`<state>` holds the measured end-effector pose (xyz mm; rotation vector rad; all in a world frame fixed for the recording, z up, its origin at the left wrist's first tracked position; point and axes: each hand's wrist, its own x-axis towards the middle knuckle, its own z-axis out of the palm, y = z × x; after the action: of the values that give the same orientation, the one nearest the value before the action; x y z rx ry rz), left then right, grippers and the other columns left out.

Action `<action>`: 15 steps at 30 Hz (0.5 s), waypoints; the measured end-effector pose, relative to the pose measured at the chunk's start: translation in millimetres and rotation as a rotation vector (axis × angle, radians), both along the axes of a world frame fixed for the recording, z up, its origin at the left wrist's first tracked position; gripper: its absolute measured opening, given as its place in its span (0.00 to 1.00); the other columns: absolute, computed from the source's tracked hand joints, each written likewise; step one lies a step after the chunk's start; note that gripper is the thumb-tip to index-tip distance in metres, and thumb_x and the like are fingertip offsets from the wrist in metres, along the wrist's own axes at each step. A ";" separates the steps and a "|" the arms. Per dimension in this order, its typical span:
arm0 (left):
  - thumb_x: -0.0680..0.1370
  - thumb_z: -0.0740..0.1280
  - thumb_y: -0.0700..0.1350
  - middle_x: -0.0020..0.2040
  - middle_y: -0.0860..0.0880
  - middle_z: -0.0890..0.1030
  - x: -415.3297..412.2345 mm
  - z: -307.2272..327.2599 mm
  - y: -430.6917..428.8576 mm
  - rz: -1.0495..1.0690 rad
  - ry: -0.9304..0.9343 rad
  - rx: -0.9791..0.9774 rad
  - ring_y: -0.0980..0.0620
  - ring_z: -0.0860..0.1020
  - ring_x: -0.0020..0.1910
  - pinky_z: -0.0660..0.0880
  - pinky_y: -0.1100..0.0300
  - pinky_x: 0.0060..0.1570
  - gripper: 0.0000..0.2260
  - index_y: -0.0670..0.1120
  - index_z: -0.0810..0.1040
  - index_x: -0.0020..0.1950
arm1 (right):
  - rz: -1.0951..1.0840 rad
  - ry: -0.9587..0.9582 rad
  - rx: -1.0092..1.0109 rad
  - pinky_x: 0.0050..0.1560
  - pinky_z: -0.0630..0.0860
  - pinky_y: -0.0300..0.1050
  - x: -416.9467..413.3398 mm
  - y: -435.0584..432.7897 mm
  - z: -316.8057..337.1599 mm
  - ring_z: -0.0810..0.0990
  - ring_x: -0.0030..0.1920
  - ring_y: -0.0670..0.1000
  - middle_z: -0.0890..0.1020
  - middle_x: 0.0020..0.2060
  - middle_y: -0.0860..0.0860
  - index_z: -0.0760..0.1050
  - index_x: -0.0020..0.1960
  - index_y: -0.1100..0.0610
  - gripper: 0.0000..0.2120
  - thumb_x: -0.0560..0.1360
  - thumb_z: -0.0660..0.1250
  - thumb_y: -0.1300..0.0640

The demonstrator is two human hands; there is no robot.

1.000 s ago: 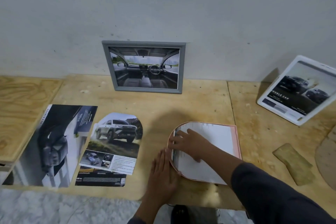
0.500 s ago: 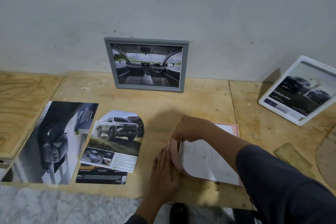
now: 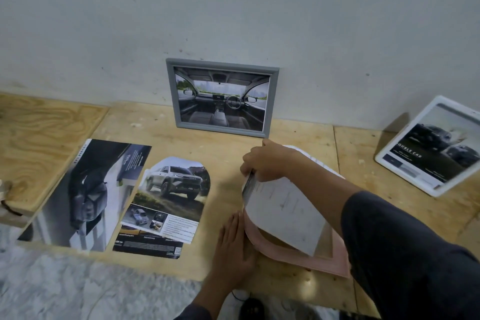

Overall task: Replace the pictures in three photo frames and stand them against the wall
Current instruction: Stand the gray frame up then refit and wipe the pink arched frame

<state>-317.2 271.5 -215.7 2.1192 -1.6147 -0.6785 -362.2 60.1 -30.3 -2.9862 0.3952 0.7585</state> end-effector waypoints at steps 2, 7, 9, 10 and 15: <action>0.71 0.44 0.61 0.75 0.55 0.42 0.8 3.9 -0.1 -0.004 0.039 0.031 0.56 0.41 0.76 0.38 0.61 0.74 0.35 0.48 0.42 0.76 | -0.052 -0.033 -0.029 0.53 0.62 0.49 2.0 -4.8 2.4 0.74 0.52 0.53 0.76 0.51 0.48 0.74 0.56 0.50 0.15 0.74 0.56 0.61; 0.80 0.56 0.52 0.70 0.55 0.66 5.3 61.1 -14.9 0.481 0.659 -0.007 0.56 0.65 0.68 0.61 0.60 0.67 0.19 0.51 0.65 0.70 | -0.371 -0.275 0.172 0.41 0.66 0.48 0.5 -22.3 13.6 0.72 0.46 0.55 0.73 0.44 0.50 0.70 0.40 0.51 0.08 0.69 0.57 0.63; 0.81 0.58 0.49 0.60 0.50 0.78 17.1 94.9 -27.6 0.658 0.996 -0.123 0.54 0.76 0.57 0.72 0.59 0.55 0.11 0.51 0.75 0.60 | -0.469 -0.386 0.322 0.41 0.66 0.48 5.0 -28.9 24.8 0.70 0.45 0.55 0.72 0.41 0.51 0.67 0.35 0.50 0.10 0.70 0.56 0.63; 0.78 0.61 0.50 0.54 0.50 0.82 24.6 110.9 -29.7 0.661 1.096 -0.127 0.53 0.79 0.51 0.75 0.59 0.47 0.09 0.51 0.78 0.55 | -0.496 -0.445 0.379 0.40 0.65 0.47 9.5 -30.2 31.5 0.70 0.44 0.55 0.72 0.38 0.51 0.67 0.34 0.50 0.11 0.70 0.56 0.64; 0.72 0.69 0.37 0.56 0.49 0.82 57.1 175.9 -9.7 0.456 1.008 -0.166 0.51 0.82 0.52 0.79 0.60 0.43 0.20 0.46 0.72 0.63 | -0.595 -0.820 0.678 0.44 0.75 0.45 27.3 -24.2 61.9 0.79 0.43 0.49 0.81 0.41 0.47 0.76 0.40 0.47 0.08 0.68 0.64 0.59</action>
<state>-260.1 261.7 -39.8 1.5000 -0.5920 -1.1333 -334.9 36.0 31.7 -2.0910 0.7164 -0.3341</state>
